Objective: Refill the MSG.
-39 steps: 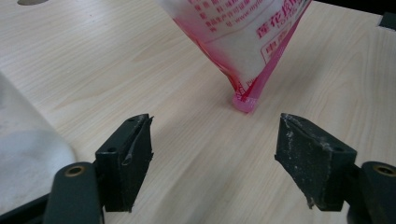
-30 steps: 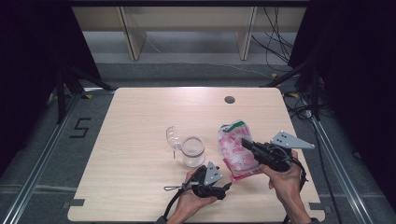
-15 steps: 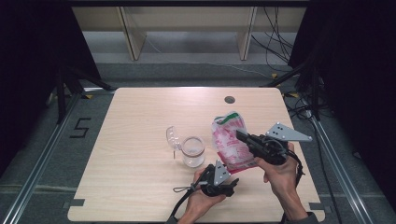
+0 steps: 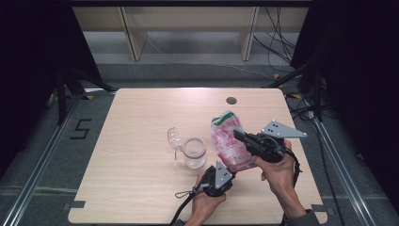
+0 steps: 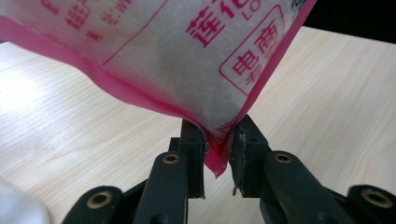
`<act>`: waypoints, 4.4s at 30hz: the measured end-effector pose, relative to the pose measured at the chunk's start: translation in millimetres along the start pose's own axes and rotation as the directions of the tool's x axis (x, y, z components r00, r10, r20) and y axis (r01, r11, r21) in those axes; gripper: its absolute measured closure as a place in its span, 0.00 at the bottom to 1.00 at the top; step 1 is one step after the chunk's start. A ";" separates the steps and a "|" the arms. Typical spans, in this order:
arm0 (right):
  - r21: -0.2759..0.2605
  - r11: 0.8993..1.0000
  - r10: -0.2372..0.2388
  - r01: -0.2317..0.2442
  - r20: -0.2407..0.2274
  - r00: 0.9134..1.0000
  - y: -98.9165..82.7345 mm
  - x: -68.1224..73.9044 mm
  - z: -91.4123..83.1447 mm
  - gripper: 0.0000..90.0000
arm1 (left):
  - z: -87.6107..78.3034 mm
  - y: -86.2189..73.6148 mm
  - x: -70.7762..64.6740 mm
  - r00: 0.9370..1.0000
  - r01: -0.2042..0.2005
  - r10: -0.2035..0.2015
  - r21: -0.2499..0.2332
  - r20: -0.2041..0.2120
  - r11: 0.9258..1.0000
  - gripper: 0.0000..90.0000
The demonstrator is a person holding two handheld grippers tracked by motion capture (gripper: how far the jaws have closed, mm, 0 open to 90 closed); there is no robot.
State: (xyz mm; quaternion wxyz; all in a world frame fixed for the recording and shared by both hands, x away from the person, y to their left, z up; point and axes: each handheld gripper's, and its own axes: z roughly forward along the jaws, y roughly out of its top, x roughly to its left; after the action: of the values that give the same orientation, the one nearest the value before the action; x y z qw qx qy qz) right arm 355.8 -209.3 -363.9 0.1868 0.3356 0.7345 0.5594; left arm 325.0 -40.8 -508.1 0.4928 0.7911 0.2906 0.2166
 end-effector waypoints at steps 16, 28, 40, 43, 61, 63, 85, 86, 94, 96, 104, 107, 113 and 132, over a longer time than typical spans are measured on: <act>0.081 0.996 -0.047 0.047 -0.002 0.999 19.3 11.8 33.2 1.00 | -1.1 -1.7 7.8 0.998 0.067 -0.067 -0.050 0.010 0.996 0.86; 0.133 0.988 -0.084 0.083 0.003 0.996 27.0 18.4 58.9 1.00 | -0.6 -1.7 12.4 0.997 0.075 -0.073 -0.052 0.033 0.996 0.87; 0.182 0.974 -0.134 0.132 0.003 0.991 34.4 20.6 76.4 1.00 | 1.1 0.0 21.0 0.994 0.093 -0.089 -0.066 0.062 0.993 0.87; 0.187 0.975 -0.124 0.119 0.015 0.992 34.5 23.5 82.0 1.00 | 1.0 -0.2 23.1 0.994 0.093 -0.089 -0.062 0.068 0.994 0.87; 0.240 0.961 -0.143 0.134 0.017 0.990 37.1 27.8 94.2 1.00 | 2.5 2.1 24.4 0.990 0.119 -0.113 -0.076 0.089 0.990 0.87; 0.226 0.963 -0.155 0.147 0.017 0.988 36.4 27.5 97.5 1.00 | 2.6 2.4 24.5 0.989 0.120 -0.113 -0.076 0.091 0.990 0.87; 0.254 0.953 -0.177 0.167 0.016 0.984 39.0 32.1 103.7 1.00 | 1.5 3.2 27.7 0.988 0.118 -0.108 -0.088 0.111 0.989 0.87; 0.254 0.953 -0.178 0.168 0.016 0.984 39.0 32.3 103.7 1.00 | 1.5 3.1 27.6 0.988 0.118 -0.108 -0.089 0.112 0.989 0.87; 0.258 0.950 -0.184 0.173 0.019 0.983 40.2 33.7 105.1 1.00 | 1.0 4.0 30.3 0.988 0.107 -0.095 -0.093 0.123 0.990 0.87; 0.254 0.952 -0.180 0.169 0.023 0.983 39.9 34.8 106.6 1.00 | 0.9 3.9 30.3 0.987 0.113 -0.101 -0.092 0.122 0.989 0.87; 0.262 0.947 -0.197 0.187 0.014 0.980 40.4 35.6 107.4 1.00 | 1.0 4.5 29.8 0.987 0.117 -0.104 -0.096 0.123 0.989 0.87; 0.266 0.944 -0.205 0.193 0.019 0.979 39.4 37.9 109.9 1.00 | 1.1 4.4 30.2 0.986 0.120 -0.107 -0.097 0.127 0.988 0.87; 0.258 0.948 -0.197 0.184 0.025 0.980 39.7 40.2 110.8 1.00 | 0.6 5.0 30.9 0.986 0.114 -0.100 -0.100 0.130 0.989 0.87; 0.268 0.945 -0.204 0.189 0.028 0.979 41.4 41.5 111.2 1.00 | 0.0 6.4 30.0 0.987 0.110 -0.096 -0.106 0.125 0.988 0.87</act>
State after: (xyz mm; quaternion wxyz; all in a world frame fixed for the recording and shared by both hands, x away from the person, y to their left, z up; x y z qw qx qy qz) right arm 410.6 -96.5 -354.4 0.2155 0.2979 0.8267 0.4259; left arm 348.7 -22.8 -500.6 0.5637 0.7574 0.2884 0.1592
